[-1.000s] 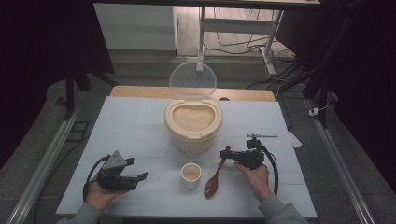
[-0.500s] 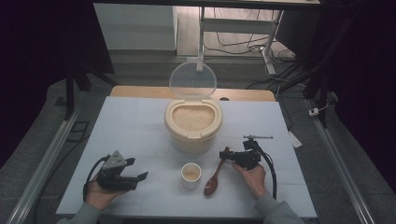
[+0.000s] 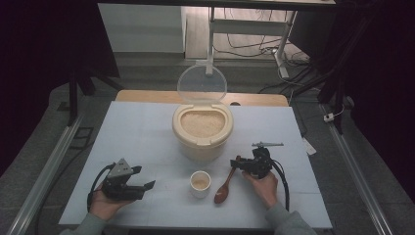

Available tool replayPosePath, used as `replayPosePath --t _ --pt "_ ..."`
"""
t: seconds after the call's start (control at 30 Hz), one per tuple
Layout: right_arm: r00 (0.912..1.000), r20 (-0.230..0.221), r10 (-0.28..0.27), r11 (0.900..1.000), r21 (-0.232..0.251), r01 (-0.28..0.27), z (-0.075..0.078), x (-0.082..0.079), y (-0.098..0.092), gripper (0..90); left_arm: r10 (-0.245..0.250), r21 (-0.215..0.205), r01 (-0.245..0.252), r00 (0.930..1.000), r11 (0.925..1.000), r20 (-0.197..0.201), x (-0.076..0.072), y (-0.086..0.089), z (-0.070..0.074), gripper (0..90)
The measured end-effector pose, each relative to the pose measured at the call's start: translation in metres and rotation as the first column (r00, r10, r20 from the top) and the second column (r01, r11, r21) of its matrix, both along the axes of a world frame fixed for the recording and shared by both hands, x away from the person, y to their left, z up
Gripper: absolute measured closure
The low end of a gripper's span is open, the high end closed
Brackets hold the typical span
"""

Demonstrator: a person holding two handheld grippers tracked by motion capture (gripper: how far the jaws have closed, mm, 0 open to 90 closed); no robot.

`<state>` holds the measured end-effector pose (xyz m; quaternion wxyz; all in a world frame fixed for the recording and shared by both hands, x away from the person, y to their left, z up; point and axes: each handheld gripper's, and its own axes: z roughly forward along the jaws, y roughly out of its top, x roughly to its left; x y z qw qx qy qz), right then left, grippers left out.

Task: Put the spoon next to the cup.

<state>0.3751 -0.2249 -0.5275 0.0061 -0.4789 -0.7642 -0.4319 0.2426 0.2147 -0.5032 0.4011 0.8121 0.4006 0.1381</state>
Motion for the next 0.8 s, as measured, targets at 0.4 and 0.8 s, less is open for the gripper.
replayPosePath --t 0.4,0.8 --pt "0.9943 0.091 -0.057 0.993 -0.096 0.066 0.005 0.001 -0.005 36.8 0.001 -0.001 -0.001 1.0000 1.0000 0.001 0.000 0.000 0.000 24.2" --pt "0.9740 0.211 0.083 0.993 -0.102 -0.062 0.024 -0.023 -0.022 36.7 0.003 -0.006 -0.003 1.0000 1.0000 0.003 -0.002 0.000 0.001 24.1"
